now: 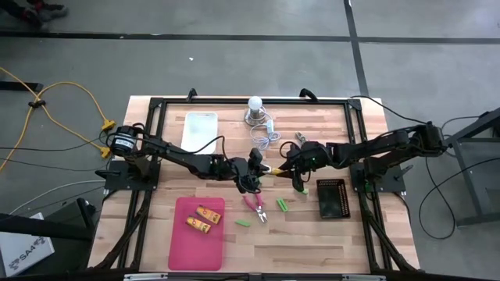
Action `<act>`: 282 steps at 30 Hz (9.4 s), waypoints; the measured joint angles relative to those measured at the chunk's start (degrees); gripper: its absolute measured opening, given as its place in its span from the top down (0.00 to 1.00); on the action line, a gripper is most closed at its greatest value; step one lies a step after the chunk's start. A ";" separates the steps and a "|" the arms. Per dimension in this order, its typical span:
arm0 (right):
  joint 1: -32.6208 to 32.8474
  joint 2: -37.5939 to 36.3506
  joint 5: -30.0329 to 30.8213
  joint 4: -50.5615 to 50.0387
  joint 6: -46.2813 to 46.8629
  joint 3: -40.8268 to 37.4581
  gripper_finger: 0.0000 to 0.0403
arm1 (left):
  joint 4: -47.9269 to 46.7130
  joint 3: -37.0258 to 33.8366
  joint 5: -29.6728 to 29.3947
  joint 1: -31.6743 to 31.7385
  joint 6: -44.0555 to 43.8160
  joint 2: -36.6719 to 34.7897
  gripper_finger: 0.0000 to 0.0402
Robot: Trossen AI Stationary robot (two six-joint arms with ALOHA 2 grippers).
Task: Pick & Place School Supplies
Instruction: Put the crayon box into the pink bin, then put the top pliers into the white bin
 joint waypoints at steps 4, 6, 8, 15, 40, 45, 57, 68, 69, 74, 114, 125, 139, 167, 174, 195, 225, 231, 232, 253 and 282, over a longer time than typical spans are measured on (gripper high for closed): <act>0.00 0.00 -0.13 0.00 0.21 0.00 0.79 | 0.26 0.00 -0.03 0.00 -0.02 0.00 0.81; 0.00 0.00 -0.47 0.00 0.23 0.00 0.79 | 0.34 0.00 -0.02 0.00 -0.02 0.00 0.81; -0.01 0.00 -1.13 0.00 0.28 0.00 0.79 | 0.42 0.00 -0.01 -0.01 -0.10 0.00 0.81; -0.02 0.00 -1.41 0.00 0.27 0.00 0.79 | 0.50 0.00 -0.01 -0.02 -0.17 0.00 0.81; -0.04 -4.82 -1.41 0.06 -0.55 -0.02 0.60 | 3.20 0.00 -3.73 0.02 -0.17 0.00 0.86; -0.04 -7.18 -1.55 -0.11 -0.53 -0.07 0.55 | 4.58 0.04 -3.91 0.02 -0.17 -0.04 0.86; -0.04 -13.46 0.09 4.53 -3.42 0.29 0.52 | 7.26 -0.08 -7.49 -1.27 1.30 0.24 0.86; -0.04 -18.95 0.15 7.62 -3.74 0.09 0.52 | 11.05 -0.04 -12.53 -3.42 3.83 0.13 0.86; -0.04 -19.29 0.17 7.73 -3.74 0.09 0.52 | 11.58 -0.04 -13.37 -3.93 3.91 0.13 0.86; -0.04 -19.43 1.40 7.26 -3.72 0.09 0.52 | 12.89 -0.02 -21.84 -6.70 -0.09 0.10 0.86; 5.78 -19.17 0.22 6.84 -2.89 0.04 0.52 | 17.67 0.03 -72.25 -45.59 -39.43 -0.04 0.89; 9.09 -19.17 0.22 6.84 -2.87 0.04 0.52 | 16.81 0.04 -72.25 -53.87 -56.71 -0.04 0.89; 12.82 -19.17 0.24 6.83 -0.80 0.02 0.52 | -4.49 0.04 -51.81 -55.09 -87.77 -0.03 0.89; 17.59 -19.15 9.25 4.72 4.41 0.00 0.52 | -44.32 0.00 -23.43 -61.44 -126.04 -9.52 0.89; 17.59 -19.15 9.03 4.73 5.65 0.00 0.52 | -44.51 -0.01 -20.69 -61.10 -130.61 -5.71 0.89; 17.59 -19.15 8.96 4.28 5.46 0.00 0.52 | -48.61 -0.07 -6.53 -53.13 -129.63 -4.70 0.84; 17.57 -19.15 10.59 4.25 5.61 0.04 0.52 | -46.06 0.07 -10.79 -49.26 -110.13 -9.39 0.65; 17.57 -18.65 10.76 4.30 5.58 0.07 0.52 | -51.22 0.11 -10.78 -45.07 -114.16 -13.18 0.65; 17.58 -18.55 10.90 4.05 5.52 0.07 0.52 | -52.21 0.11 -10.79 -44.34 -114.38 -13.59 0.65; 12.30 -18.58 16.59 -5.73 3.93 0.07 0.52 | -52.68 0.11 -17.74 -24.68 -95.83 -22.05 0.65; -1.12 -18.58 16.17 -24.95 7.50 0.04 0.54 | -43.26 0.11 -17.52 -12.12 -91.43 -21.97 0.65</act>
